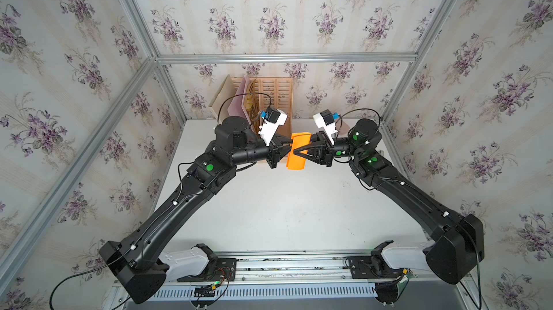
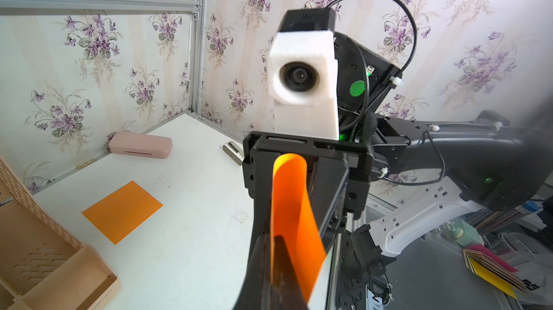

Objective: Fold the square paper along the opposite sides
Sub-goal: Fold the paper.

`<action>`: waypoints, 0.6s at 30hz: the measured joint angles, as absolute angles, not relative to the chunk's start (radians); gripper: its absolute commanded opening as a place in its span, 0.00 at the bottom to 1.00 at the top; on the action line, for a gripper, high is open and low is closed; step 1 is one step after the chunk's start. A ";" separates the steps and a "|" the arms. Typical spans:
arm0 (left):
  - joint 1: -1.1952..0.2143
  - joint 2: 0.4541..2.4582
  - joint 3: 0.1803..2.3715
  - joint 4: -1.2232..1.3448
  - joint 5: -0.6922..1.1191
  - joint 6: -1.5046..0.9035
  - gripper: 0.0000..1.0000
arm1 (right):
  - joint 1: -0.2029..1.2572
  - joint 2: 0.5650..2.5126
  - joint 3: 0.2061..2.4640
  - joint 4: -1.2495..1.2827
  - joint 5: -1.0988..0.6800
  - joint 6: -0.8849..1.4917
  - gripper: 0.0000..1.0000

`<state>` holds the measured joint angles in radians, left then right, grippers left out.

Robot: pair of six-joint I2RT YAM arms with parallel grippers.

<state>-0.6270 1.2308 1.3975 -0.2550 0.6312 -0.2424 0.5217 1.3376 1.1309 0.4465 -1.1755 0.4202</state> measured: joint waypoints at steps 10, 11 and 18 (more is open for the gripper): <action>-0.627 1.231 1.392 -0.248 0.631 -0.242 0.00 | 0.522 1.338 1.131 0.449 -1.176 0.424 0.26; -0.627 1.231 1.391 -0.245 0.631 -0.242 0.00 | 0.522 1.338 1.131 0.449 -1.176 0.424 0.26; -0.626 1.229 1.387 -0.242 0.630 -0.242 0.00 | 0.522 1.339 1.131 0.449 -1.175 0.424 0.25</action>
